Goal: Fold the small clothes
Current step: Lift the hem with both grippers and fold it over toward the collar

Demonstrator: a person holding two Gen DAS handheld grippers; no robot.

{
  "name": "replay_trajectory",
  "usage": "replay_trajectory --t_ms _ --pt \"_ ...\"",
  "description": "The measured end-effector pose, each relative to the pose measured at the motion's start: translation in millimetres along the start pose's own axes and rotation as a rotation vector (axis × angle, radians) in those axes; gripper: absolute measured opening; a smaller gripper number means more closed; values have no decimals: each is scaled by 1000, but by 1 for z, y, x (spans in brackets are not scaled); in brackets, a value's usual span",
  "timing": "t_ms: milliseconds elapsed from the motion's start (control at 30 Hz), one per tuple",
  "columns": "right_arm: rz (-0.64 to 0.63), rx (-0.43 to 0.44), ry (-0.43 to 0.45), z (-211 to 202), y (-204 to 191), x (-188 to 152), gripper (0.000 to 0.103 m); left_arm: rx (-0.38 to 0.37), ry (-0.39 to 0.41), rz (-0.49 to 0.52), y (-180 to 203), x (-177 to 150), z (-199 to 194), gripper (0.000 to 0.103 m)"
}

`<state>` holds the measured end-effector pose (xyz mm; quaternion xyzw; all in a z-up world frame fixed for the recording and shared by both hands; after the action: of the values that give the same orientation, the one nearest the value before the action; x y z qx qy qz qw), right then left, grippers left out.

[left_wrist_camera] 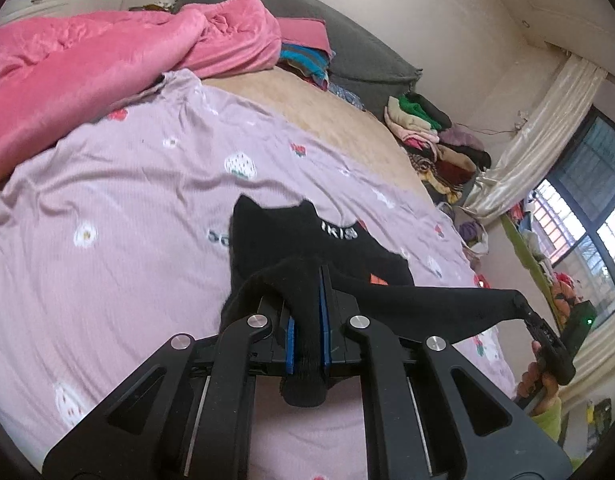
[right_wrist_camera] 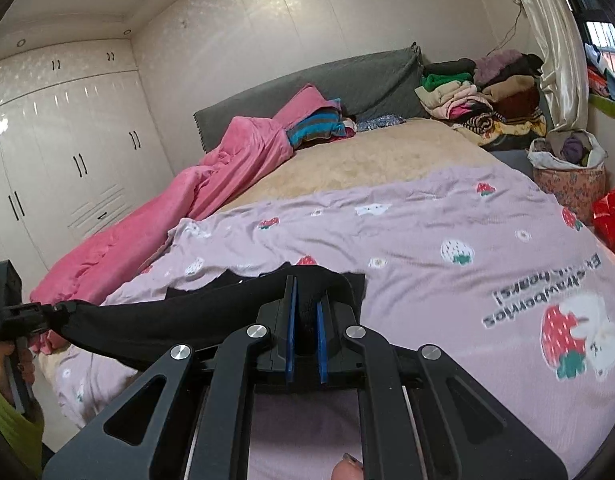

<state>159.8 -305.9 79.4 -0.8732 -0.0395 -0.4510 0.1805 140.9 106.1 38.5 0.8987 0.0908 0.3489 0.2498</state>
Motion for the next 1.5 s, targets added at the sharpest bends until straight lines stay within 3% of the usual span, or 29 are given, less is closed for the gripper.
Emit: replay_trajectory --t_ms 433,700,1200,1300,1333,1433,1500 --pt "16 -86 -47 81 23 35 8 72 -36 0 -14 46 57 3" --pt "41 -123 -113 131 37 27 8 115 -89 -3 -28 50 94 3" --pt "31 -192 -178 182 52 15 8 154 -125 -31 -48 55 139 5" --pt "17 -199 -197 190 51 11 12 157 -124 -40 -49 53 142 7" --pt "10 -203 -198 190 51 10 18 156 -116 -39 -48 54 141 8" --pt "-31 -218 -174 187 47 9 42 154 -92 -37 -47 54 136 19" --pt "-50 -223 -171 183 46 7 42 187 -49 -22 -47 57 126 34"
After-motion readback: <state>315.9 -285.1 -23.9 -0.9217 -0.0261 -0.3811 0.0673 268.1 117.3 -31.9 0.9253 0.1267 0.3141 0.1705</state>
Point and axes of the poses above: each gripper's, at about its wrist camera, not at the fingertips, and z roughly the way its jaws point, y to its right, x to its top, the point moved 9 cm from there along z, roughly the way its jaws point, and after that the axes turned 5 degrees about -y, right-handed, at the moved point
